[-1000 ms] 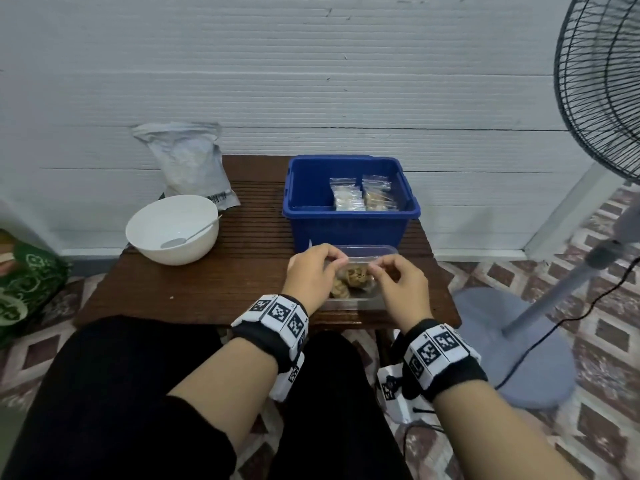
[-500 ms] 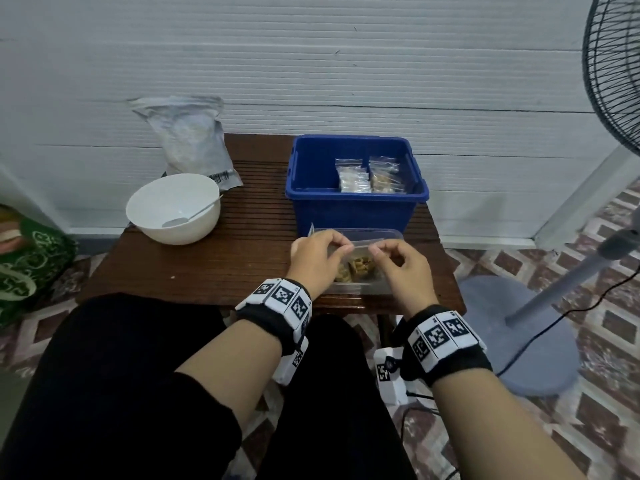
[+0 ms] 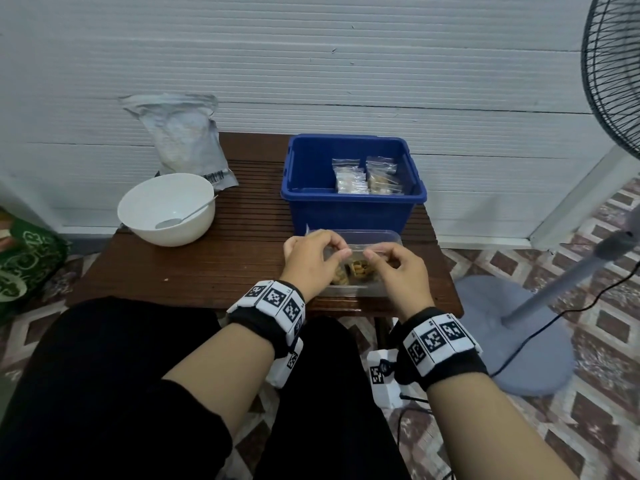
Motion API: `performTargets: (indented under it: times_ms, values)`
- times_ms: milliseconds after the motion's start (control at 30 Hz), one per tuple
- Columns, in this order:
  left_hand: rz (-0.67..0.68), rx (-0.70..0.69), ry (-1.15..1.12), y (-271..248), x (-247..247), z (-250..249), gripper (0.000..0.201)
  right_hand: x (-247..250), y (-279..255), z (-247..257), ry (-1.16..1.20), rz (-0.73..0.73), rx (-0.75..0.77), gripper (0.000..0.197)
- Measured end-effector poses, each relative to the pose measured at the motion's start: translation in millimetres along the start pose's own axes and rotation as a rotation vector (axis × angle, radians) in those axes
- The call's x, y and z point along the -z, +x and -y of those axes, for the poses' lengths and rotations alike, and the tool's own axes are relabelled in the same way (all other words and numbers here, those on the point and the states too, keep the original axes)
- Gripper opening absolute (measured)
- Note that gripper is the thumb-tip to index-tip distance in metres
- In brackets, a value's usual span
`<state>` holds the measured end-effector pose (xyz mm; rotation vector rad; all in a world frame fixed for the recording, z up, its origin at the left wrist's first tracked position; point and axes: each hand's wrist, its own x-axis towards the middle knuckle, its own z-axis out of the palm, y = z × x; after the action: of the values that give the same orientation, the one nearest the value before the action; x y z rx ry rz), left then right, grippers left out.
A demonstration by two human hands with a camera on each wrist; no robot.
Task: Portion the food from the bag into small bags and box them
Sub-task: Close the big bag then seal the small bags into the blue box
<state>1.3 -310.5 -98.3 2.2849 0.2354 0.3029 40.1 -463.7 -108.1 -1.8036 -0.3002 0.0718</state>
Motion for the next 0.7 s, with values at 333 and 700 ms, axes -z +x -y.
performTargets:
  times_ms: [333,700]
  values:
    - [0.014,0.012,-0.028,-3.5,-0.9,0.3,0.006,-1.6,2.0,-4.4,-0.056,0.017,-0.024,0.017]
    - [0.072,0.135,-0.030,-2.4,-3.2,6.7,0.004,0.3,1.0,-7.1,-0.042,-0.011,-0.076,0.012]
